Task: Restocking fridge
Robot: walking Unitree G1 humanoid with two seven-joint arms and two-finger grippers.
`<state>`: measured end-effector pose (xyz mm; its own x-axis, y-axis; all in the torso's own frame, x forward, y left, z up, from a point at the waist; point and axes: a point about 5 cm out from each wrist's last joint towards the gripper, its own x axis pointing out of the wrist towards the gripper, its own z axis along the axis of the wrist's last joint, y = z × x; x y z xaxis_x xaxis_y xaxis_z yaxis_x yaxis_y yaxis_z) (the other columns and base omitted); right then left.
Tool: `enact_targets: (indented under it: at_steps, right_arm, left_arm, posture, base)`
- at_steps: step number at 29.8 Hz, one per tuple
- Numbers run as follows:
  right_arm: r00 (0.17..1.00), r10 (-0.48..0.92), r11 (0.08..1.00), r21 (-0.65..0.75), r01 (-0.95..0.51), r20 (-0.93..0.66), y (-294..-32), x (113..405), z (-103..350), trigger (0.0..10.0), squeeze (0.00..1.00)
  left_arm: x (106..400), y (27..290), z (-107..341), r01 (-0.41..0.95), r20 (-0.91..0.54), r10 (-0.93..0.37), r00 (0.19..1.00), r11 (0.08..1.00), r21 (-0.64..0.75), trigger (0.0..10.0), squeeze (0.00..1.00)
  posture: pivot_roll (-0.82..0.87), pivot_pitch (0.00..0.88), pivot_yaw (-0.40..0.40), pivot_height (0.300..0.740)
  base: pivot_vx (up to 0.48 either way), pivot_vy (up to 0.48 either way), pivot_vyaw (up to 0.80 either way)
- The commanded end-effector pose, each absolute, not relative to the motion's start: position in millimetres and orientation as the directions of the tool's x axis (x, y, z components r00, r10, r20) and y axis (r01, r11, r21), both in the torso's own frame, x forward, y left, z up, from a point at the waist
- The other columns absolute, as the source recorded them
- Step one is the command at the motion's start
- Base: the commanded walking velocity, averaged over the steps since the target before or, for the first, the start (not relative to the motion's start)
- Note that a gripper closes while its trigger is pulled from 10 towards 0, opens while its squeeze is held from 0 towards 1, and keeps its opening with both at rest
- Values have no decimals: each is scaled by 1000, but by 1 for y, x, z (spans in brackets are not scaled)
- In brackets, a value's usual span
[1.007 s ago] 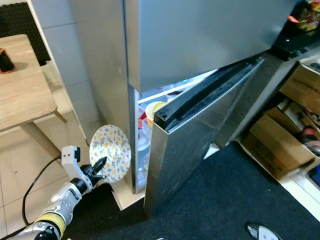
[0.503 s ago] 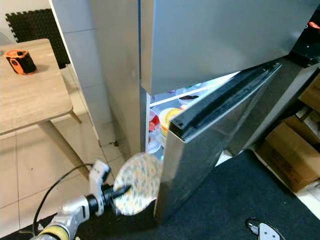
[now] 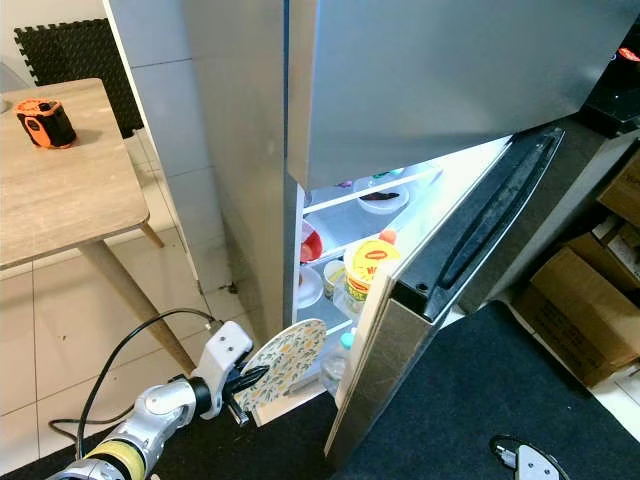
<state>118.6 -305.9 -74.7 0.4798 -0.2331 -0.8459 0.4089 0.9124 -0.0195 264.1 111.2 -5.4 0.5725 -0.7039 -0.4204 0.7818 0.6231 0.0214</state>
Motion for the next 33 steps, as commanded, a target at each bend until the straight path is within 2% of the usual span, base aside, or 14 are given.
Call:
enact_targets:
  at_steps: [1,18,33]
  right_arm:
    - [438,-232,906,-28,423,-868,-303,107,-80,10000,0]
    - [432,-230,902,-24,432,-872,-301,105,-82,10000,0]
    - [420,-229,902,-28,431,-878,-299,103,-83,10000,0]
  left_arm:
    - [269,99,1,801,-390,-724,569,595,63,10000,0]
    - [267,94,-1,789,-388,-706,592,605,103,10000,0]
    - [263,85,-3,811,-387,-731,562,580,83,10000,0]
  posture:
    - [-52,52,-9,740]
    - [-48,52,-8,740]
    - [-47,53,-9,740]
  base:
    - [0,0,-769]
    - [0,0,-769]
    - [0,0,-769]
